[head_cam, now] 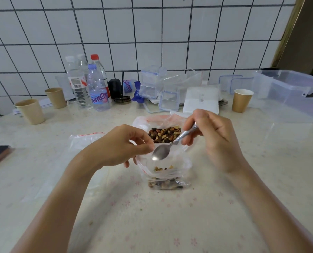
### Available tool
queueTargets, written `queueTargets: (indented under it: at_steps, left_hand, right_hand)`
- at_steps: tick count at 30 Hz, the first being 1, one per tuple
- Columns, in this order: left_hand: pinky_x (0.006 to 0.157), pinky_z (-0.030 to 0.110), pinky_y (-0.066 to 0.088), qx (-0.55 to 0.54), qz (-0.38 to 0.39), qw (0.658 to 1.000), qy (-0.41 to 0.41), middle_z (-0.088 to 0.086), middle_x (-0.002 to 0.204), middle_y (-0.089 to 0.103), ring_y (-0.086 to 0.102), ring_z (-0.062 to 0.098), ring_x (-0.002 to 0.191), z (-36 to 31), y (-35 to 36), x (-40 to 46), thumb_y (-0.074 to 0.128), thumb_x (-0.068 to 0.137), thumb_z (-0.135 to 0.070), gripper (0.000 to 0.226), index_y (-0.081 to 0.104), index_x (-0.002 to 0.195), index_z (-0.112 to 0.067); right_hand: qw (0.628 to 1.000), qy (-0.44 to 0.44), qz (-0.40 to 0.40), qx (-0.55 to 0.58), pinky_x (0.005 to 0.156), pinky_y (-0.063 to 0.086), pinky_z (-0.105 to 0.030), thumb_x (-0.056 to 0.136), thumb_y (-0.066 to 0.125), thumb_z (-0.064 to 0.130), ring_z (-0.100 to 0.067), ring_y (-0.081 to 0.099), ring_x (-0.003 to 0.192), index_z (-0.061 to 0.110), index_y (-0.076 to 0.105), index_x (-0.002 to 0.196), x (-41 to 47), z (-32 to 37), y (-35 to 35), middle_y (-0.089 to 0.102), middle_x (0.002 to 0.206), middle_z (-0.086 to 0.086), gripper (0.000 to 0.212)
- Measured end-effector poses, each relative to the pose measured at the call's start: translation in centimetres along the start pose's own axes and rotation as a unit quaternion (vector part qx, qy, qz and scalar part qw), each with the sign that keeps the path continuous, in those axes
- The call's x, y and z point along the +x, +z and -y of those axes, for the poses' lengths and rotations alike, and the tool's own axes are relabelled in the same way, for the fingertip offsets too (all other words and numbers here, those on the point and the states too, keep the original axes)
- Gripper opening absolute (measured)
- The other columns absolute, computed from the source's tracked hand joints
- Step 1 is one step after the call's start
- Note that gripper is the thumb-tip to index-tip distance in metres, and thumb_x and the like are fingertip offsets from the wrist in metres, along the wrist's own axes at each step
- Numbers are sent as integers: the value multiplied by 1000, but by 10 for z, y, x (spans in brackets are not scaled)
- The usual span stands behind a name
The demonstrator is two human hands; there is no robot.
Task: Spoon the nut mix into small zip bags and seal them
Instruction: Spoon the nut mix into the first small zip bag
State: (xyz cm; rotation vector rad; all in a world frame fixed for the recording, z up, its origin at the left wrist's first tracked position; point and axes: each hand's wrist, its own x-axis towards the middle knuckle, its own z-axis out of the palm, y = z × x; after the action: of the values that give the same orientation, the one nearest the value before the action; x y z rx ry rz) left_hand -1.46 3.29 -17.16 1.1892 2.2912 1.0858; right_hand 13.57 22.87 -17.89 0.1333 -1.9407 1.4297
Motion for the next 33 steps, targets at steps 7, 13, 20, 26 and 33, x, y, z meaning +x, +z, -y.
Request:
queueTargets:
  at_steps: [7,13,20,26,33]
  left_hand:
    - [52,19,51,-14,-16,1000,-23,-4,82,75,66,5,63,3,-4,2,72,90,-48,19,78,88,-29]
    - [55,19,46,-30,-282,959,-32,-10,68,67,58,5,58,14,1,19,75,85,-56,28,71,77,-29]
    - [93,38,55,20,-379,925,-5,-6,129,59,59,7,105,36,11,50,77,87,-48,49,59,126,-26]
    - [92,30,42,73,-262,962,-26,-1,142,59,55,13,116,33,18,87,77,86,-52,66,56,141,-23]
    - [83,34,56,204,-229,952,0,-3,107,73,68,19,96,33,30,101,60,102,-33,27,73,119,-18]
  right_hand:
    - [953,206,-174,136,45,51,-31,110,43,32,-29,67,55,5,66,85,14,-23,-13,68,62,-14,43]
    - [946,236,-205,91,42,50,-29,111,39,30,-25,71,61,6,65,91,17,-38,-13,72,66,-9,41]
    - [969,183,-159,-46,57,56,-34,111,42,33,-26,75,74,5,67,94,16,-46,-6,76,77,-10,42]
    - [974,108,-107,-165,69,54,-27,108,50,32,-6,71,70,9,68,88,12,-54,-2,77,75,2,36]
    - [977,123,-88,-152,70,61,-46,106,55,32,-18,76,79,13,71,94,10,-62,6,79,81,1,27]
